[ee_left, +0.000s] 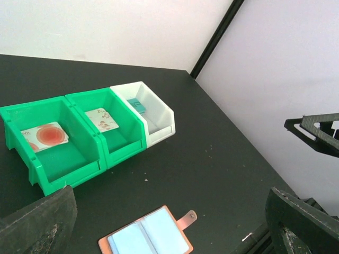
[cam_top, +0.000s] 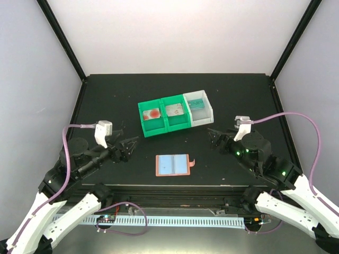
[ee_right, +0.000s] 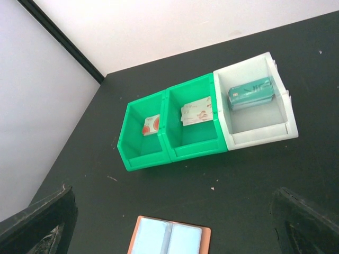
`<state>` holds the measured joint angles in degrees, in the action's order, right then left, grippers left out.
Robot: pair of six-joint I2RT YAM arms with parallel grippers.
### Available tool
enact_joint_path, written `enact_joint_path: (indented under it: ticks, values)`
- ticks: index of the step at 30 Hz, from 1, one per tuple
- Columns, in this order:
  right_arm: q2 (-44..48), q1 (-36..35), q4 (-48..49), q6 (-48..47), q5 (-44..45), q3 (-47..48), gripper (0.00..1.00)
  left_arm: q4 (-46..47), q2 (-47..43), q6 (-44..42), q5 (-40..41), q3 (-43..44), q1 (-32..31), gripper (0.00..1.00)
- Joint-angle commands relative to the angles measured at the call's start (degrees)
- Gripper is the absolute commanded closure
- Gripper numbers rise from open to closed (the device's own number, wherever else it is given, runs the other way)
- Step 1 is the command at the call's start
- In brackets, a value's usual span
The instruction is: Take the credit cards out of the card holder
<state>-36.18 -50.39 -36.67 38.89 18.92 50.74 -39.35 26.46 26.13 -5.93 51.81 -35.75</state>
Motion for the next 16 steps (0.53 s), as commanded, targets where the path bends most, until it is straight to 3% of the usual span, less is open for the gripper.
enact_joint_path:
  ticks: [1, 16]
  values:
    - [0.5, 0.0, 0.0, 1.0, -2.0, -2.3, 0.00, -1.3, -1.3, -0.2, 0.8, -1.1, -0.3, 0.01]
    - [1.7, 0.0, 0.7, 2.7, -2.4, -4.0, 0.00, 1.8, -2.5, 2.0, 0.8, -5.2, -0.3, 0.01]
